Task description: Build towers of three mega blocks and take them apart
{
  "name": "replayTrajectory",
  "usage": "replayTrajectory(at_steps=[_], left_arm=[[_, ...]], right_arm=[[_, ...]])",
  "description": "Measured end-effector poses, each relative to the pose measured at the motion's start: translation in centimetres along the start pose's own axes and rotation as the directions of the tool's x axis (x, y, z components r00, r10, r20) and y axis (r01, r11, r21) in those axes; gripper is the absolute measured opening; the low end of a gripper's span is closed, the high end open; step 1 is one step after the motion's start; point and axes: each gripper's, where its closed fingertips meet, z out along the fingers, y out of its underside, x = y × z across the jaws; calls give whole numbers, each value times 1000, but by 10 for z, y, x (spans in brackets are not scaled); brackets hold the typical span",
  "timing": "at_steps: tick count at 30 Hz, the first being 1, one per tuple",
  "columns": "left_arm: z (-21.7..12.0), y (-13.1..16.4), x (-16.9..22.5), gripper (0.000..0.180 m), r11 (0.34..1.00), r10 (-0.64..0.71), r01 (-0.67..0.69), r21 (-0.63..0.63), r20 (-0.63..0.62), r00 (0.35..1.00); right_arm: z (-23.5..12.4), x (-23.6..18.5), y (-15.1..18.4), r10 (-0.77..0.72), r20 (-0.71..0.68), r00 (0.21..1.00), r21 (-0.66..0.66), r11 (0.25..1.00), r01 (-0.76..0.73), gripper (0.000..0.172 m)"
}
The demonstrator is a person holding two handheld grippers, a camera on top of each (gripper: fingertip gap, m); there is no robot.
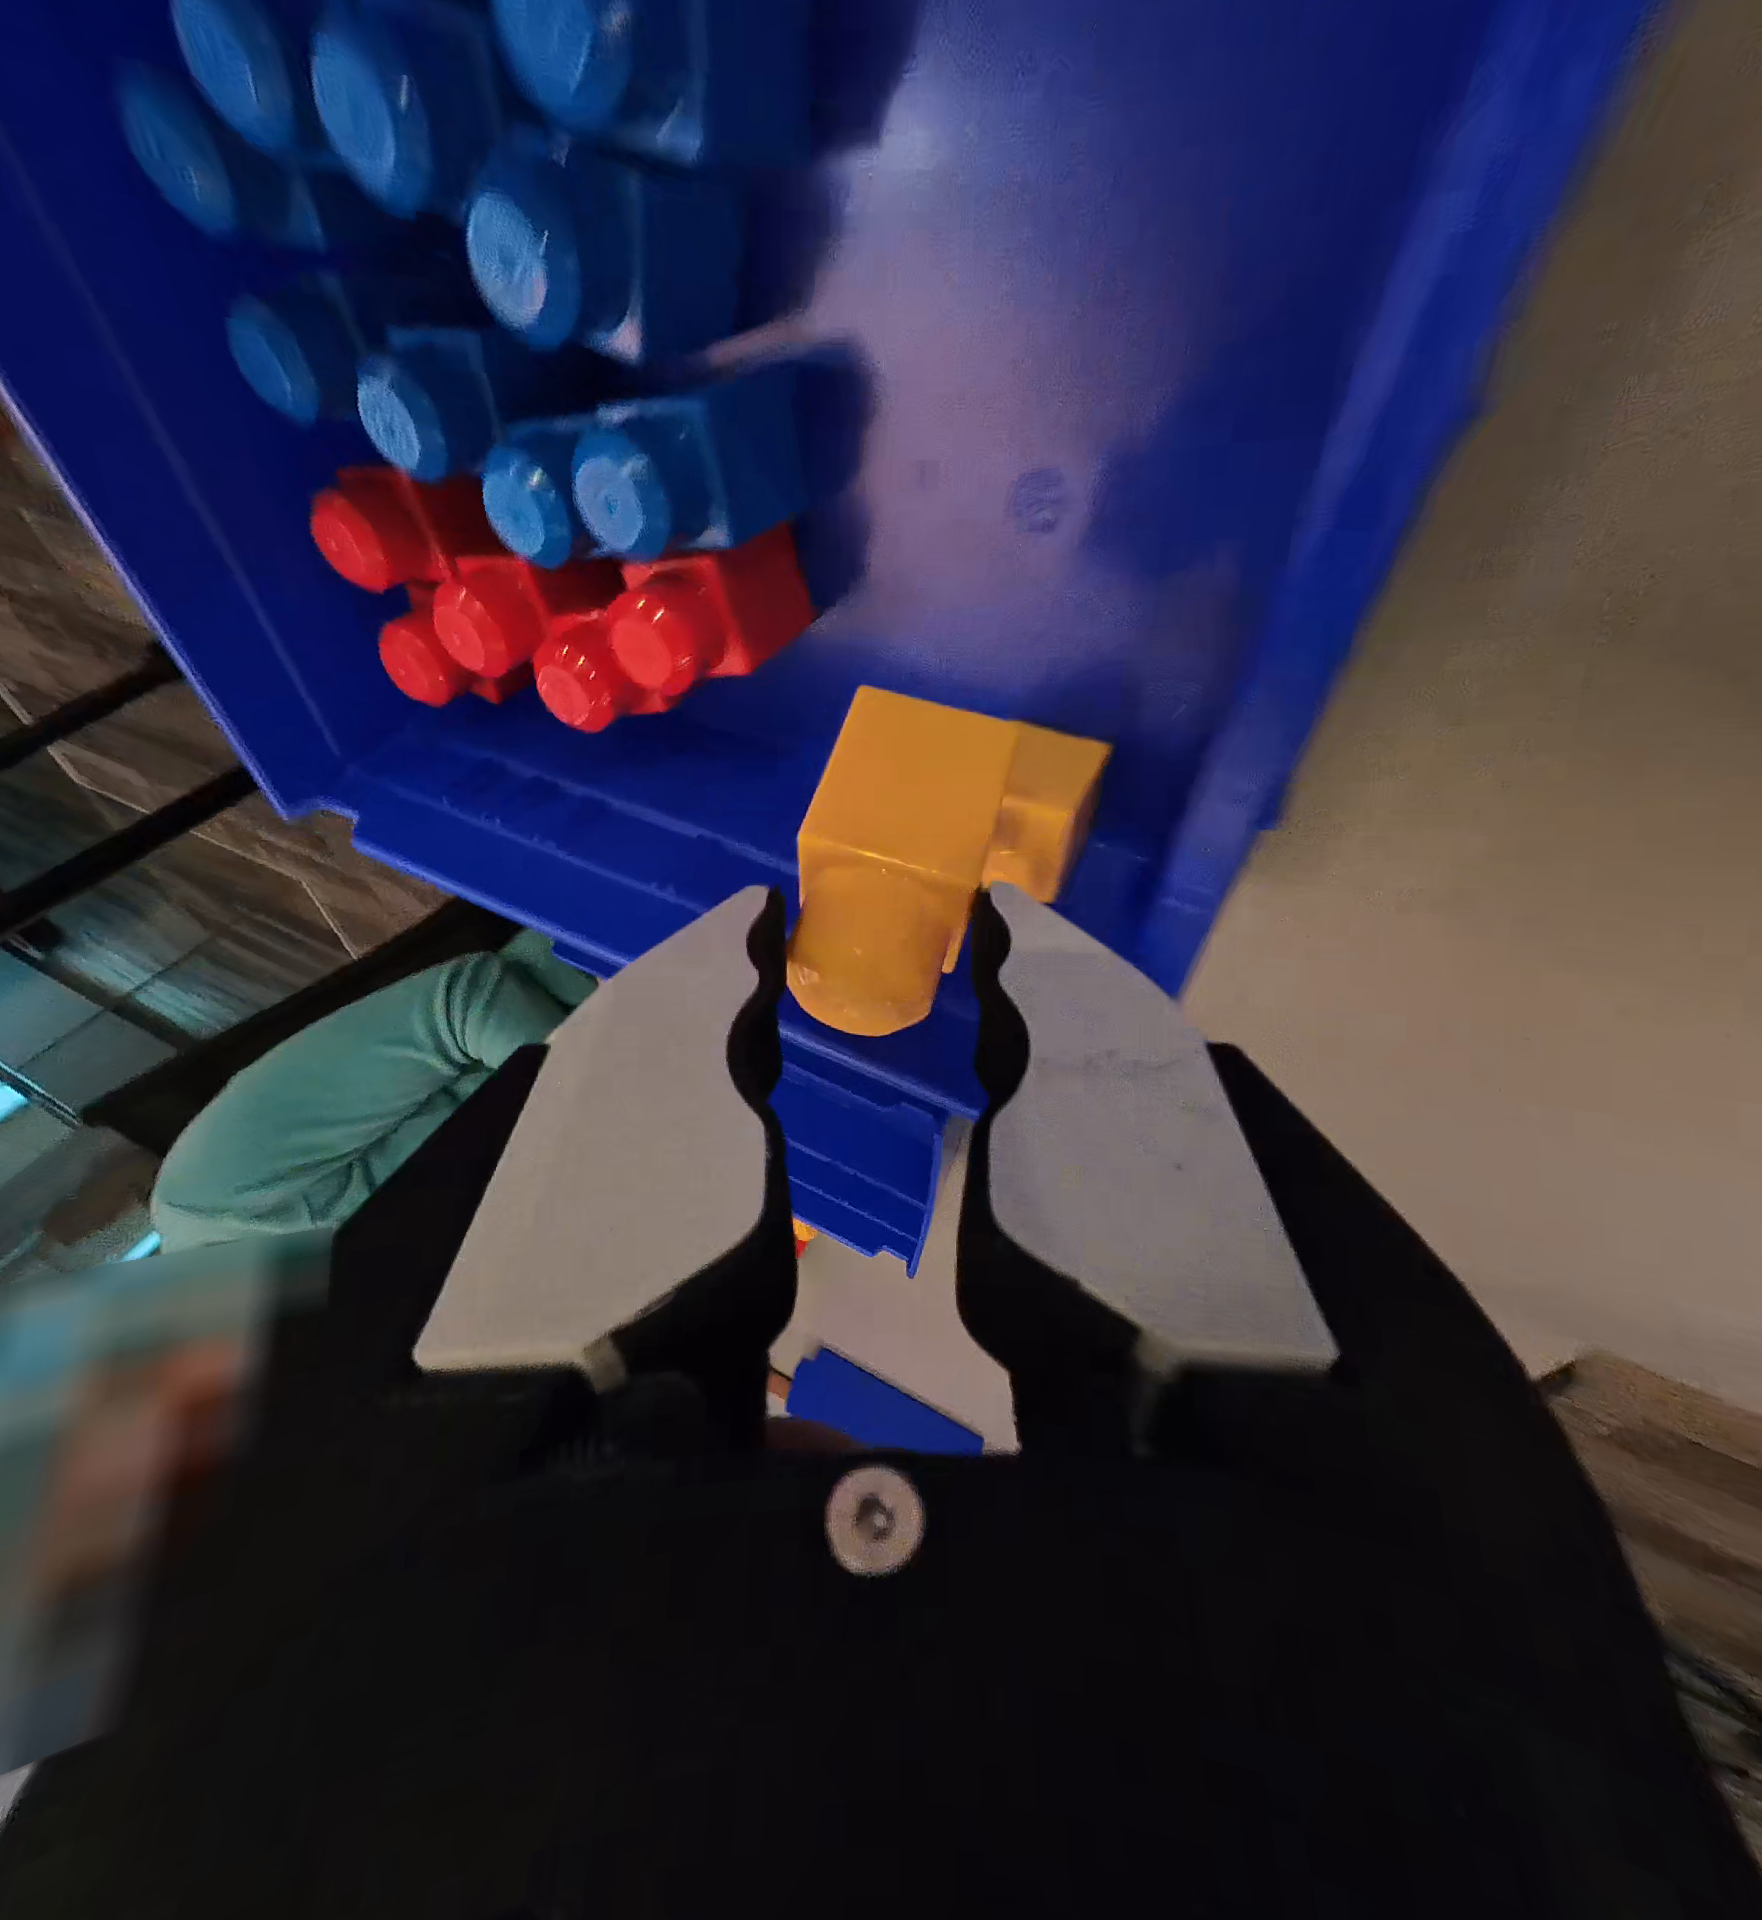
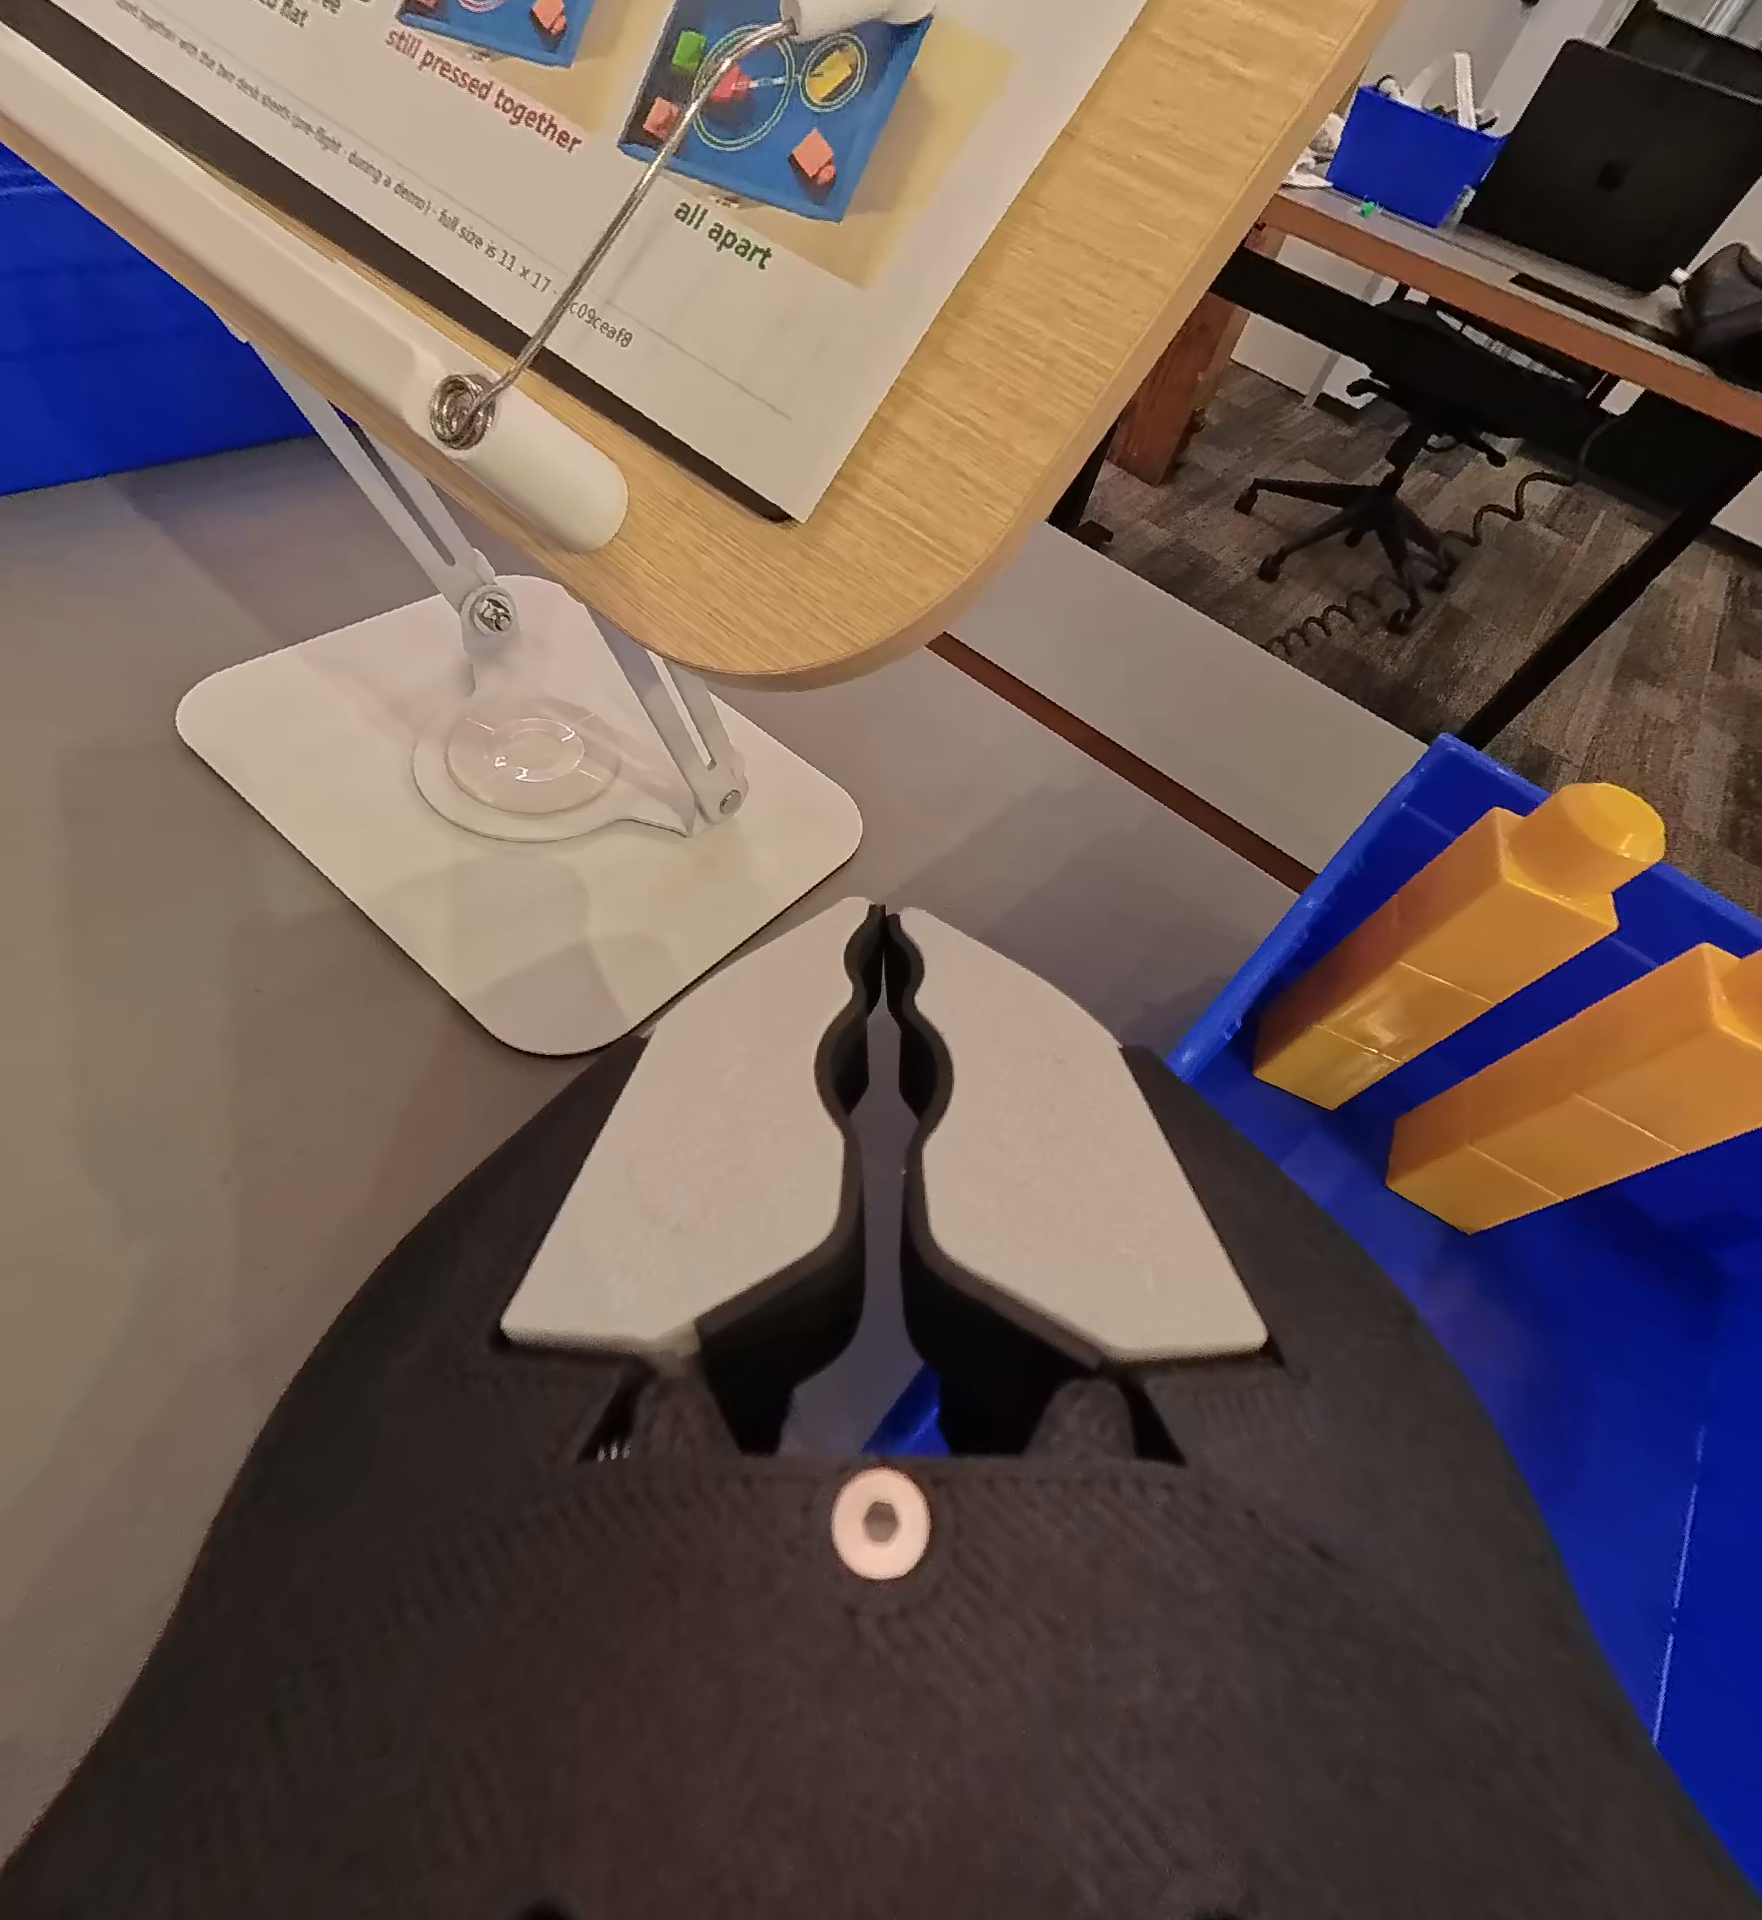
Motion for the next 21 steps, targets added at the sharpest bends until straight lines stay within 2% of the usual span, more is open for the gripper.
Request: replayTrajectory(at_steps=[5, 10, 15, 21], left_arm=[[-49, -55, 70, 33, 983, 139, -136, 119, -20, 990], [-51, -109, 132, 33, 947, 273, -256, 194, -64, 960], [-42, -136, 154, 33, 937, 305, -278, 211, -108, 946], [-36, -156, 169, 33, 922, 349, -314, 225, -135, 928]], right_arm=[[0, -1, -1, 6, 4, 1000, 6, 1000, -6, 0], [1, -3, 0, 4, 7, 1000, 6, 1000, -4, 0], [1, -2, 0, 2, 5, 1000, 5, 1000, -2, 0], [-1, -2, -2, -1, 5, 1000, 12, 1000, 1, 0]])
